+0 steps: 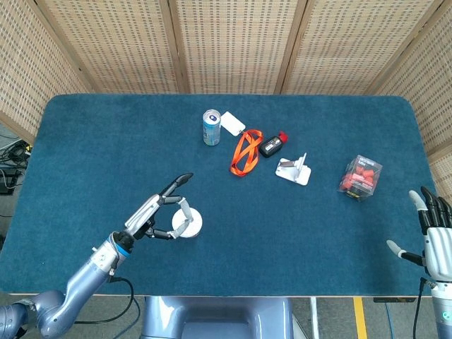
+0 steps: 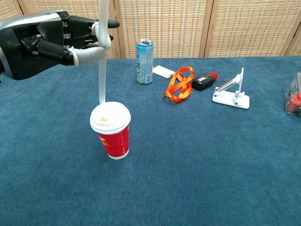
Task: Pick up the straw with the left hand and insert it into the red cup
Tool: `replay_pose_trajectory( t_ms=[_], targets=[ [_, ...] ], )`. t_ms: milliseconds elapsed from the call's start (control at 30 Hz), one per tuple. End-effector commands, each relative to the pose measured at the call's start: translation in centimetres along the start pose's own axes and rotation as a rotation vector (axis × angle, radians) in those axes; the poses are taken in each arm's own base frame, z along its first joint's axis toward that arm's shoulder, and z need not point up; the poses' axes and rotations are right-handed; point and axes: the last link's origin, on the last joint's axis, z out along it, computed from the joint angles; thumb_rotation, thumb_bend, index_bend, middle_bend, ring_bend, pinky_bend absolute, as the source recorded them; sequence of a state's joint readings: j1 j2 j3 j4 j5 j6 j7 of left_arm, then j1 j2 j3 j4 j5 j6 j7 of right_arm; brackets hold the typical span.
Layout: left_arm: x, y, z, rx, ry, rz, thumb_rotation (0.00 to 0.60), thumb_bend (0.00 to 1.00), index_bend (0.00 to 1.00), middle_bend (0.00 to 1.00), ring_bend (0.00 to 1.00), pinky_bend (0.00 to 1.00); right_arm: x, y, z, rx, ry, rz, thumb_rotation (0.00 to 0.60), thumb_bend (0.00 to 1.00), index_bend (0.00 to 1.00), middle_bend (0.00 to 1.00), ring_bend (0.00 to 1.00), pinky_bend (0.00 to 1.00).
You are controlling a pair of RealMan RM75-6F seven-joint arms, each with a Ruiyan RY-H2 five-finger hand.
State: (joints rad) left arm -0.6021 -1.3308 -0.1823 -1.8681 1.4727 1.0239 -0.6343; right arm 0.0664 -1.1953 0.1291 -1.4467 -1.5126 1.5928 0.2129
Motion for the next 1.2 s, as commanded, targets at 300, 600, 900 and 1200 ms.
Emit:
replay_pose_trajectory(
  t_ms=[300, 600, 900, 1200],
  targets=[
    [-0.7, -0.6, -0.2, -0.006, -0.023, -0.023, 0.600, 0.41, 0.68, 0.00, 0.00, 0.00, 0.0, 0.0, 0.0, 0.000, 0.001, 0.000, 0.600, 0.04, 0.07, 0.00, 0.00, 0.00],
    [-0.6, -1.6, -0.5, 0.007, -0.021, -0.041, 0.600, 0.41, 0.68, 0.00, 0.00, 0.00, 0.0, -0.1, -0.1, 0.005, 0.002, 0.000, 0.600, 0.04, 0.07, 0.00, 0.00, 0.00],
    [-0.9, -1.7, -0.2, -0.002, -0.037, -0.043, 0.600, 0.41, 0.68, 0.00, 0.00, 0.00, 0.0, -0.1, -0.1, 0.006, 0.005, -0.002, 0.600, 0.04, 0.07, 0.00, 0.00, 0.00],
    [-1.0, -2.2, -0.3, 0.013, -0.037, -0.045, 0.600, 0.41, 0.69, 0.00, 0.00, 0.00, 0.1, -0.1, -0.1, 0.004, 0.007, -0.001, 0.600, 0.04, 0.07, 0.00, 0.00, 0.00]
  ],
)
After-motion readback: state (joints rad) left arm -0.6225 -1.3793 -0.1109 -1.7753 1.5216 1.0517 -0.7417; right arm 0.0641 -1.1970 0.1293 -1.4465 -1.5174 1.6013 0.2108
